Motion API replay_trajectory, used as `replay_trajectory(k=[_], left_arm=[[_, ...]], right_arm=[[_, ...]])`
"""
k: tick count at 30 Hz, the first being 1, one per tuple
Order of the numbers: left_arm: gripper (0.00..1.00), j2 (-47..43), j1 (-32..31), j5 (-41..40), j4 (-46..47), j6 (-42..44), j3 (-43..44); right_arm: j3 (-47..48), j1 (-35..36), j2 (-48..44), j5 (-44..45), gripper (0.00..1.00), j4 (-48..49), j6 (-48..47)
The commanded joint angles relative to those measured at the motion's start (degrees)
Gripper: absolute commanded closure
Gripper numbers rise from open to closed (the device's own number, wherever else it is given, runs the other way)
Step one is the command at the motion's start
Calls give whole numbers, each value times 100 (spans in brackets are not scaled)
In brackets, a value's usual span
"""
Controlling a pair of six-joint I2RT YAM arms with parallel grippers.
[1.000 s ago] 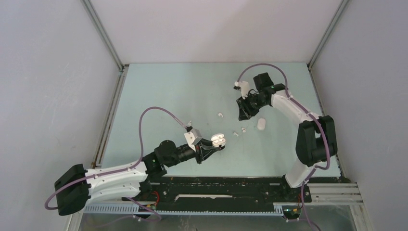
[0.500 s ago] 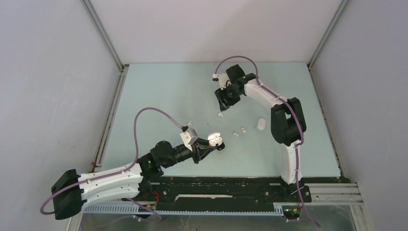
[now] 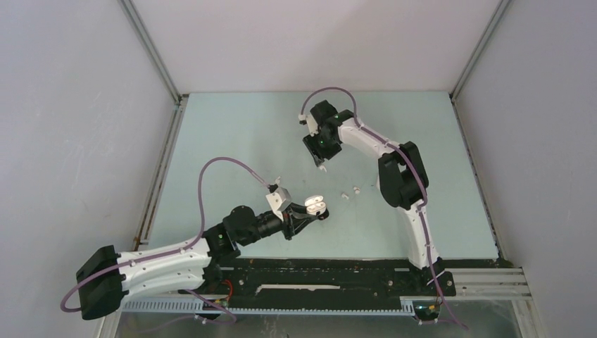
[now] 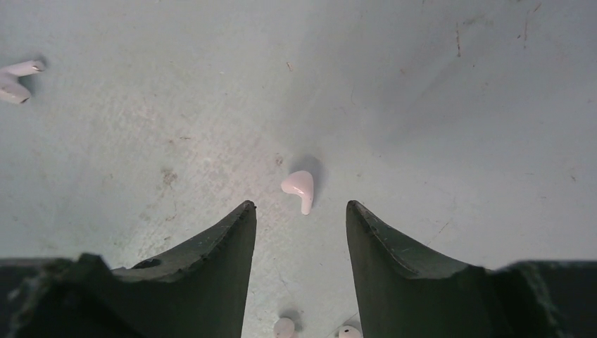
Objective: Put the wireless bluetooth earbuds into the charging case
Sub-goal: Pick up the earbud from the center of the board.
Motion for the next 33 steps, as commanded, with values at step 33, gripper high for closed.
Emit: replay_trajectory(k=[33], left_arm=[[100,165,26,50,220,6,107]], right_arm=[[418,330,649,744,61,-211,155]])
